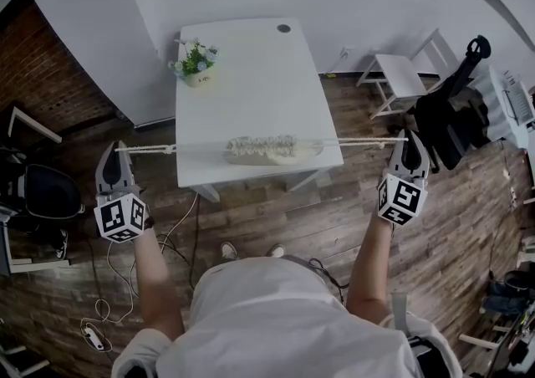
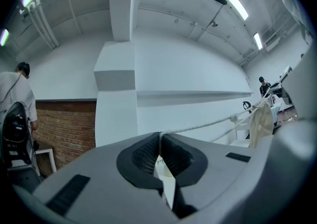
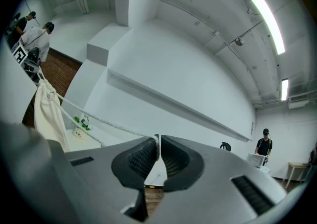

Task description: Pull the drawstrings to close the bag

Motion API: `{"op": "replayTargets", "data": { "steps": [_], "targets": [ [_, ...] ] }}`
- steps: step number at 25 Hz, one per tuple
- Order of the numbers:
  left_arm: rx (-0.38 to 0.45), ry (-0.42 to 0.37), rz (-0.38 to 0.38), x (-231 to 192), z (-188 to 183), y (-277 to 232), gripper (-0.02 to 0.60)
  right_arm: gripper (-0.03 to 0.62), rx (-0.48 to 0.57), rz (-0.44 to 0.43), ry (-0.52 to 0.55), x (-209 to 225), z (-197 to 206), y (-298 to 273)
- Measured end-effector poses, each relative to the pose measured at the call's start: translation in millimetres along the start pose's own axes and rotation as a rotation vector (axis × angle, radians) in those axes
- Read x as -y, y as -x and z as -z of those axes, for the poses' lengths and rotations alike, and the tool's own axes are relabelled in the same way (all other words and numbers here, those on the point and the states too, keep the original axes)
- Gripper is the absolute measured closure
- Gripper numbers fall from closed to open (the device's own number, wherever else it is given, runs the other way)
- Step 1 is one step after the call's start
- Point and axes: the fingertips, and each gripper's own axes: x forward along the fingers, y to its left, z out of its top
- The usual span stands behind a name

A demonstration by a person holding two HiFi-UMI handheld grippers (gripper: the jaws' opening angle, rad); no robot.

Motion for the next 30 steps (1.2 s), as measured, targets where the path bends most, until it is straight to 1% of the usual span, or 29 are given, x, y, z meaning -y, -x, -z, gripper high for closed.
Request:
{"op": "replayTargets", "data": {
  "steps": [4, 6, 10, 15, 19, 23, 26, 30],
  "targets": [
    [0.026, 0.126, 0.003, -8.9, -0.5, -1.0, 0.565, 0.554, -0.020, -0.007, -0.005, -4.7, 3.2, -1.5],
    [0.029, 0.164, 0.002, -12.0, 1.8, -0.7, 0.565, 0.553, -0.029, -0.009, -0.006, -7.0, 6.0, -1.5],
    [0.032, 0.165, -0.005, -16.1, 0.7, 4.0, 0.563, 0.553, -0.038, -0.006, -0.012, -7.2, 8.6, 2.7],
    [0.050, 0.231, -0.014, -24.7, 2.1, 6.5, 0.563, 0.553, -0.032, -0.005, 0.008, -11.5, 6.1, 3.3],
    [0.044, 0.224, -0.011, -28.0, 3.6, 8.7, 0.563, 0.553, -0.022, -0.014, 0.018, -12.4, 2.4, 3.9],
    [0.065, 0.217, -0.006, -32.4, -4.3, 4.8, 0.563, 0.553, 0.000, -0.007, 0.037, -10.1, -8.5, 3.4],
    [0.075, 0.221, 0.001, -31.1, -8.9, 2.3, 0.563, 0.553, 0.003, 0.000, 0.012, -6.4, -8.1, 6.6],
    [0.074, 0.242, 0.032, -20.0, -10.3, -5.3, 0.565, 0.553, -0.007, 0.019, -0.021, 6.4, -1.8, 10.9]
  ]
}}
